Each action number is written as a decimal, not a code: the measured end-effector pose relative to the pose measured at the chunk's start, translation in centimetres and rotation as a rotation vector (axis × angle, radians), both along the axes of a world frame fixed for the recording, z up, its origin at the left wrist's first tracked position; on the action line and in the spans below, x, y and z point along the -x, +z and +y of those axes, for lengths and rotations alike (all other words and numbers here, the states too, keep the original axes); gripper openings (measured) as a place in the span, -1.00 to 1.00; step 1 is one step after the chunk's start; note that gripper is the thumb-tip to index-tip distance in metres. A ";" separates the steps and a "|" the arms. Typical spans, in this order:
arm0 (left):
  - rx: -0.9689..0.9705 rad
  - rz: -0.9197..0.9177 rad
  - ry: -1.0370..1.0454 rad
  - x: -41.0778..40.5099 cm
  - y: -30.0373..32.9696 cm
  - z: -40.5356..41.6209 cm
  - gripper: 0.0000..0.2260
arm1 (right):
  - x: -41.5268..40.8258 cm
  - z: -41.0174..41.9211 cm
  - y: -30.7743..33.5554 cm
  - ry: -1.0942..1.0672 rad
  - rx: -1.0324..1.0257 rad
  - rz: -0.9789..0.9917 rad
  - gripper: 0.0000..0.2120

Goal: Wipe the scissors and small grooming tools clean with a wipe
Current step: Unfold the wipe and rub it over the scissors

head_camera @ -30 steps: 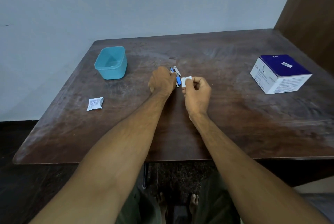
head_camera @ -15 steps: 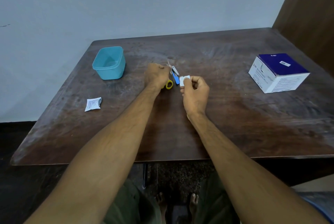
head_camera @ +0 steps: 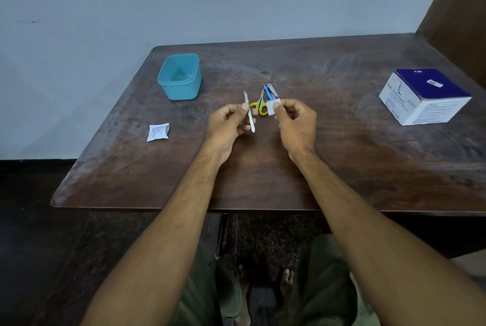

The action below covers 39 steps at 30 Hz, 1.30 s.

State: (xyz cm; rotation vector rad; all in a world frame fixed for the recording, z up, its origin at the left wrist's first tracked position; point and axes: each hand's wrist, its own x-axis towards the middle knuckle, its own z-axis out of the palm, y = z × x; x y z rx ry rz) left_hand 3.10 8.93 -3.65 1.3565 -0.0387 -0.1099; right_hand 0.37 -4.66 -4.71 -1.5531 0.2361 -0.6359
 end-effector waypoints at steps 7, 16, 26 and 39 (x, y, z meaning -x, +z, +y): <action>-0.027 -0.096 0.022 0.9 -0.7 0.3 -0.85 | 0.4 0.3 0.2 0.059 0.031 -0.012 -0.80; -0.040 -0.139 -0.112 1.0 -0.8 0.5 -0.72 | 1.2 0.6 0.2 0.253 0.035 -0.039 -0.91; -0.092 -0.140 -0.154 1.0 -0.8 0.2 -0.52 | -0.1 1.2 0.0 0.156 0.073 -0.021 -0.91; -0.139 -0.109 -0.147 1.2 -0.6 0.2 -0.38 | 0.2 0.4 0.5 0.161 -0.085 0.019 -0.89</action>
